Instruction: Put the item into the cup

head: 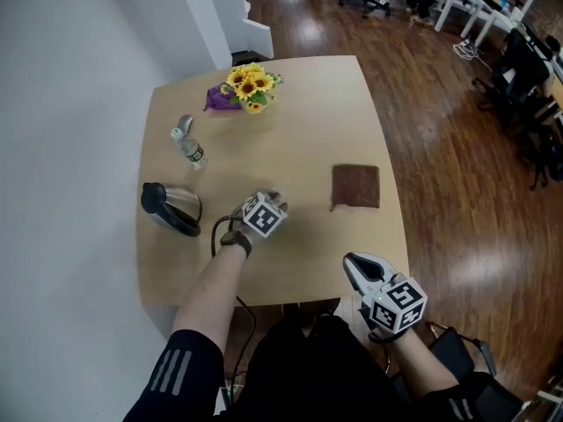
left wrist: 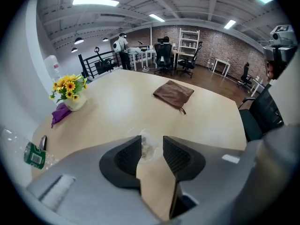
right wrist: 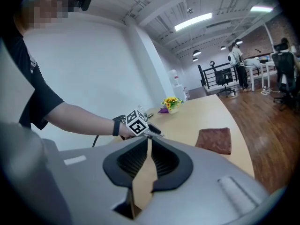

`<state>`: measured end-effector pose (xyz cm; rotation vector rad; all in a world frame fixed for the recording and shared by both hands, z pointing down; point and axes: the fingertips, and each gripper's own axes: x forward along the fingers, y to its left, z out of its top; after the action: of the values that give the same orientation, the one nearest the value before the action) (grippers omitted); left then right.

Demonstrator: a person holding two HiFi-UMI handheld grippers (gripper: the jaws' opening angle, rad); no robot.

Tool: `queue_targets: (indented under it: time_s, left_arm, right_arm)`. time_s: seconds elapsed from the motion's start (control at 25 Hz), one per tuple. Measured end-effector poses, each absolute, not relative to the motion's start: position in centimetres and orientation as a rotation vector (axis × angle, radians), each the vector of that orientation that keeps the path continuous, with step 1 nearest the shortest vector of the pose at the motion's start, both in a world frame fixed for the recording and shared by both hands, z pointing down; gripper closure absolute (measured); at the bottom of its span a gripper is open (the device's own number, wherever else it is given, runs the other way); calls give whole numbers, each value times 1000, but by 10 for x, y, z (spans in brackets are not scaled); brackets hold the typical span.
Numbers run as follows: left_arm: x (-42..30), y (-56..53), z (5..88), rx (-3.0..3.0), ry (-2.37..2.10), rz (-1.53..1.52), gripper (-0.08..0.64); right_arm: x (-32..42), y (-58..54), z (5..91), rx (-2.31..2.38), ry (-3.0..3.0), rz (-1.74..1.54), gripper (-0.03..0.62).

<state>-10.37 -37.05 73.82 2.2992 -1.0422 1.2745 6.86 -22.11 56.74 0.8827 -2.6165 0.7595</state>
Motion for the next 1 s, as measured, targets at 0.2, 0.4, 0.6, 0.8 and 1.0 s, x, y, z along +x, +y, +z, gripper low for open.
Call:
queue_targets:
  time_s: [0.2,0.4,0.6,0.8,1.0]
  left_arm:
    - [-104,-366,738,2299,-973,1274,411]
    - [-98,-354,746,2317,-882,1386,396]
    - [-98,-351,756,2279,-870,1400,396]
    - [-102,-356,761,2245,-907,1363,396]
    - [-107,-358,749,2270,-958,1341,396]
  right_arm:
    - [69,-219,570,884,-2610,763,558]
    - [73,-215,575,897,-2588,784,558]
    - [76,-211,573,890,-2588,794,558]
    - [83,-207,574,909,-2574,810,558]
    - [89,-206,576,937,-2566,824,558]
